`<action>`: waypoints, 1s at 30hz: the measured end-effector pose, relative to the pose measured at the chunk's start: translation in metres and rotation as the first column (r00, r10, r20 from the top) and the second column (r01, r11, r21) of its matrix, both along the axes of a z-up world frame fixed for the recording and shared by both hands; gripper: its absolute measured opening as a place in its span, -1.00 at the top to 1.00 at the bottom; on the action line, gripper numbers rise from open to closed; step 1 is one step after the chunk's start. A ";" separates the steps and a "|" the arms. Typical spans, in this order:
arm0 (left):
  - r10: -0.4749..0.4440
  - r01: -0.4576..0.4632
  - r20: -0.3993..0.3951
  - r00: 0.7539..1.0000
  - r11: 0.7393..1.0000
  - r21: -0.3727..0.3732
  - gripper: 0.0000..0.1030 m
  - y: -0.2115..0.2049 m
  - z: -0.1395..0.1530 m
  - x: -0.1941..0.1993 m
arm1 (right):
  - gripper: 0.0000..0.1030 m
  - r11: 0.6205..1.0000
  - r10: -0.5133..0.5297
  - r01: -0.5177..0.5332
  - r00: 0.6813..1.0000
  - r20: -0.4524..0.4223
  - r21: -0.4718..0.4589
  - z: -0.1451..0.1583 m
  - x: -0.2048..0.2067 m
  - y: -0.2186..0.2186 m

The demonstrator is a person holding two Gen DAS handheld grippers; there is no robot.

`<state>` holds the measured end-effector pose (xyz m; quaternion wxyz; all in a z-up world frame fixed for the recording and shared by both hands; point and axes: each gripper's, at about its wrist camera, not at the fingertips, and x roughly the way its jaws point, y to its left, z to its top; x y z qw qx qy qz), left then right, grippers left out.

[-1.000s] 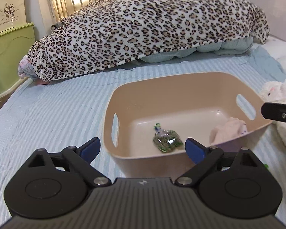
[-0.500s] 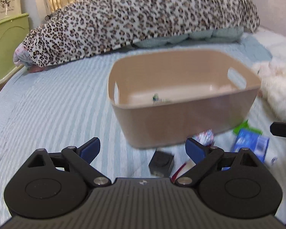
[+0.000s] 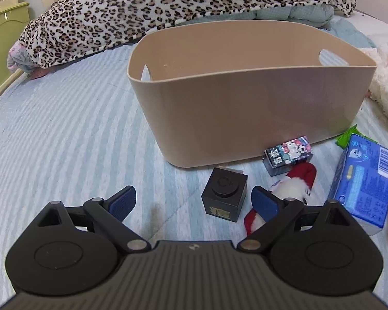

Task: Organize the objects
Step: 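Grasp the black cube with the left tool while the right tool grasps the white medicine box, then carry the cube and box over the basket and open both tools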

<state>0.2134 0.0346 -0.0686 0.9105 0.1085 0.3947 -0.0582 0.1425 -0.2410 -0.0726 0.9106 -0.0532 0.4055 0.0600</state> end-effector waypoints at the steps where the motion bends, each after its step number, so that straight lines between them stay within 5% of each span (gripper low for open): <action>1: 0.002 -0.002 0.001 1.000 1.000 -0.003 -0.86 0.001 -0.002 0.001 | -0.87 1.000 0.004 -0.004 1.000 -0.010 -0.008 -0.003 0.001 0.000; 7: 0.016 -0.017 -0.017 1.000 0.998 -0.057 -0.75 0.007 -0.010 0.010 | -0.50 1.000 0.020 -0.020 0.999 -0.041 -0.003 -0.020 0.010 0.006; 11: -0.003 -0.001 -0.035 0.999 0.993 -0.118 -0.38 0.010 -0.012 0.014 | 0.06 0.999 0.042 -0.042 0.998 -0.037 0.007 -0.023 0.011 0.013; 13: -0.027 0.021 -0.037 0.999 0.990 -0.139 0.02 0.009 -0.012 0.012 | 0.44 0.998 0.056 -0.056 0.998 -0.036 0.003 -0.022 0.010 0.016; 16: -0.056 0.047 -0.058 0.997 0.987 -0.153 0.33 0.007 -0.012 0.010 | 0.43 0.998 0.064 -0.064 0.997 -0.046 -0.008 -0.018 0.008 0.017; 30: -0.051 0.059 0.058 0.997 0.986 -0.154 0.35 0.018 0.030 -0.024 | 0.44 1.000 -0.002 0.000 0.998 0.060 0.027 0.040 -0.016 -0.004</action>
